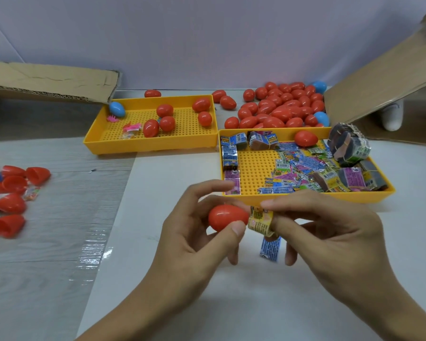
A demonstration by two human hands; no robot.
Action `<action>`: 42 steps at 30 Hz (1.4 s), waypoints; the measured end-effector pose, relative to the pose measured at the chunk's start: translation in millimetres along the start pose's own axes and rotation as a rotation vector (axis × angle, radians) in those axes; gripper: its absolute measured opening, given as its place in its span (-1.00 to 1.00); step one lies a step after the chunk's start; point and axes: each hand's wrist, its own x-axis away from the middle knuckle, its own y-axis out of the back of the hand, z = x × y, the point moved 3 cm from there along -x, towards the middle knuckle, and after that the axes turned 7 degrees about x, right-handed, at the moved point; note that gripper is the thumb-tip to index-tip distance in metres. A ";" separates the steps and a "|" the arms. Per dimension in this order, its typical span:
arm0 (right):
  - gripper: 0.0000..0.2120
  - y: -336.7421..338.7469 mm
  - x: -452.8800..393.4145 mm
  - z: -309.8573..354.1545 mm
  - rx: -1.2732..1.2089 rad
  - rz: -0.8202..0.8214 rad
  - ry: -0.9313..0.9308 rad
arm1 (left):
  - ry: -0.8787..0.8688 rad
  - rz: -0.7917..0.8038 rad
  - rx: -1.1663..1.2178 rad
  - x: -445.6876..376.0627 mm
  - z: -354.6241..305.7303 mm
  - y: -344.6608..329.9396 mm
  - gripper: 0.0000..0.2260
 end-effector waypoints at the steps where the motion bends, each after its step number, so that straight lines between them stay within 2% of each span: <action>1: -0.77 -1.2 -0.1 0.6 -0.015 0.013 -0.004 | -0.005 -0.007 -0.006 0.0 -1.0 0.1 -0.72; 4: -0.84 -3.5 1.0 0.3 -0.056 0.036 -0.017 | -0.033 0.021 -0.071 1.5 -4.6 -1.0 -0.80; 11: -0.91 -3.4 0.8 2.0 -0.059 0.031 -0.027 | -0.069 0.059 -0.095 1.5 -5.3 -3.2 -0.81; 16: -0.86 -3.2 0.2 0.4 0.030 0.059 -0.012 | -0.042 0.015 -0.053 1.8 -2.9 -2.9 -0.72; 24: -0.83 -2.1 1.5 -0.5 0.076 0.048 0.033 | -0.038 0.054 -0.036 2.1 -2.5 -2.5 -0.74; 33: -0.91 -2.6 2.0 -0.1 0.150 0.060 0.074 | -0.033 0.053 -0.043 2.5 1.0 -1.3 -0.73; 38: -0.91 0.2 0.8 3.6 0.274 0.062 0.175 | -0.067 0.036 -0.089 2.3 2.0 -0.3 -0.72; 42: -0.79 3.5 -0.6 7.0 0.315 0.089 0.221 | -0.137 0.028 -0.156 2.7 -0.9 -1.4 -0.70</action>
